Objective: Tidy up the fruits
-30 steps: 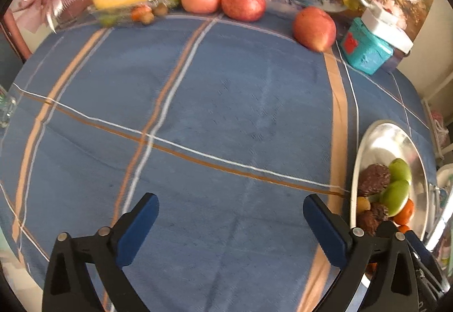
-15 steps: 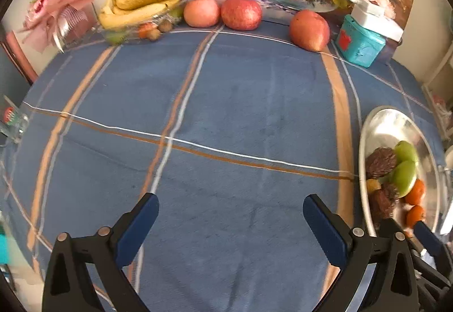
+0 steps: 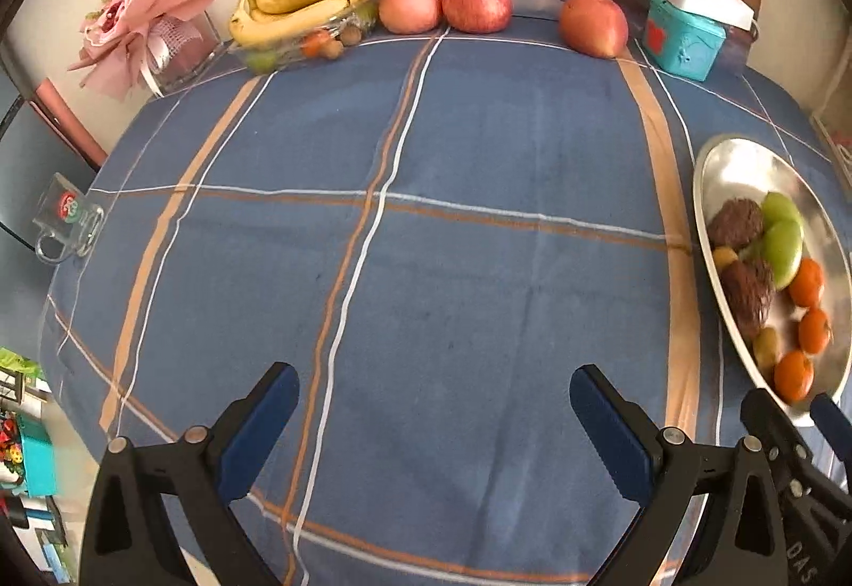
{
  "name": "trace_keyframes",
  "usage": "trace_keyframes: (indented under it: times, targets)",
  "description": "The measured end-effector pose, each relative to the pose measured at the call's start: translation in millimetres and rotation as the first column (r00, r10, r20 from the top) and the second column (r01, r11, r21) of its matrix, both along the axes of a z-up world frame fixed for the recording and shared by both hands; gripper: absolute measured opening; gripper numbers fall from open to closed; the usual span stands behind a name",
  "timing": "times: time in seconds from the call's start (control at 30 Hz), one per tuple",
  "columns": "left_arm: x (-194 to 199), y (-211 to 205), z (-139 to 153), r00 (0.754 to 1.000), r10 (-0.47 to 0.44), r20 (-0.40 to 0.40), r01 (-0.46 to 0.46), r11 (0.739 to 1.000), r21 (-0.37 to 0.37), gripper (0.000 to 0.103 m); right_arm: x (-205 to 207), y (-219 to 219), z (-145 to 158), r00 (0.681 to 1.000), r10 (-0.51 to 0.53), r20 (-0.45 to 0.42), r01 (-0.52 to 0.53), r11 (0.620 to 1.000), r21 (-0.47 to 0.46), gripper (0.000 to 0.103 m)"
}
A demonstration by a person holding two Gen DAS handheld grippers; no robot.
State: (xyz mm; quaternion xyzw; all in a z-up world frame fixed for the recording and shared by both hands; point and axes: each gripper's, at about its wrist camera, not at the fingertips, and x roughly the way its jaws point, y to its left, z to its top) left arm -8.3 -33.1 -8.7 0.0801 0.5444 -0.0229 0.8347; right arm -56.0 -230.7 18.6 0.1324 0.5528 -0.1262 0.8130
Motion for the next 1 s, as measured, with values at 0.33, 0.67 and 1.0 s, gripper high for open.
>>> trace_keyframes:
  times: [0.33, 0.67, 1.0]
  targets:
    - [-15.7, 7.5, 12.1, 0.999, -0.008, 0.033, 0.008, 1.0, 0.009, 0.103, -16.4, 0.8, 6.1, 1.0, -0.017, 0.017, 0.017, 1.0, -0.014, 0.09]
    - [-10.4, 8.8, -3.7, 0.997, -0.005, -0.083, 0.005, 1.0, -0.002, 0.103, -15.0, 4.5, 7.9, 1.0, -0.002, 0.006, 0.002, 1.0, -0.023, 0.09]
    - [-12.2, 7.7, 2.4, 0.997, -0.014, -0.072, 0.012, 0.999, -0.033, 0.103, -12.7, 4.3, 9.4, 1.0, 0.004, 0.002, -0.004, 0.999, -0.042, 0.09]
